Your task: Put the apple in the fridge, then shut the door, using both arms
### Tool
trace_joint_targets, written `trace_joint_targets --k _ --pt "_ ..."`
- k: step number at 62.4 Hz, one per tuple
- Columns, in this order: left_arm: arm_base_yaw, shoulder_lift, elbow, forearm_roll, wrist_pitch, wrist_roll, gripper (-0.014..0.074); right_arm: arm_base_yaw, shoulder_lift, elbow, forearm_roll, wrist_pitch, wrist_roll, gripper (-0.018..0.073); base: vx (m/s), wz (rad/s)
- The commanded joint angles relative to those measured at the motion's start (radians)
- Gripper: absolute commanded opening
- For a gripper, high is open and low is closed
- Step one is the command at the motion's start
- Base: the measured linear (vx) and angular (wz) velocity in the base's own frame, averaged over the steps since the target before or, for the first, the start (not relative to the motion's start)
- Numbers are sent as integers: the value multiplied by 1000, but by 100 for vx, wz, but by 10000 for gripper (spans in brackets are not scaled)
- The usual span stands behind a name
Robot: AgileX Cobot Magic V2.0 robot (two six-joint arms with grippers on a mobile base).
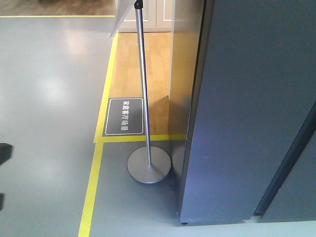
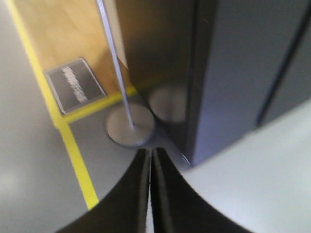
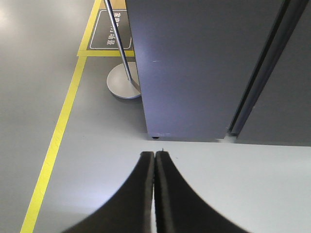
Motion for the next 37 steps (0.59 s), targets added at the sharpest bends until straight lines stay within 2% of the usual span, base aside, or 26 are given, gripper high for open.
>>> trace_joint_targets --k 1,18,33,37 --pt "61 -99 63 1 -144 -2 -6 -2 19 -23 1 -33 0 -3 0 0" --pt "163 -455 388 4 -302 -2 -6 -2 19 -23 1 -33 0 -3 0 0" --pt "167 -620 543 9 -398 -8 -6 -2 19 -23 1 -33 0 -3 0 0" --pt "167 -653 586 18 -440 -34 -6 -2 19 -23 1 -33 0 -3 0 0"
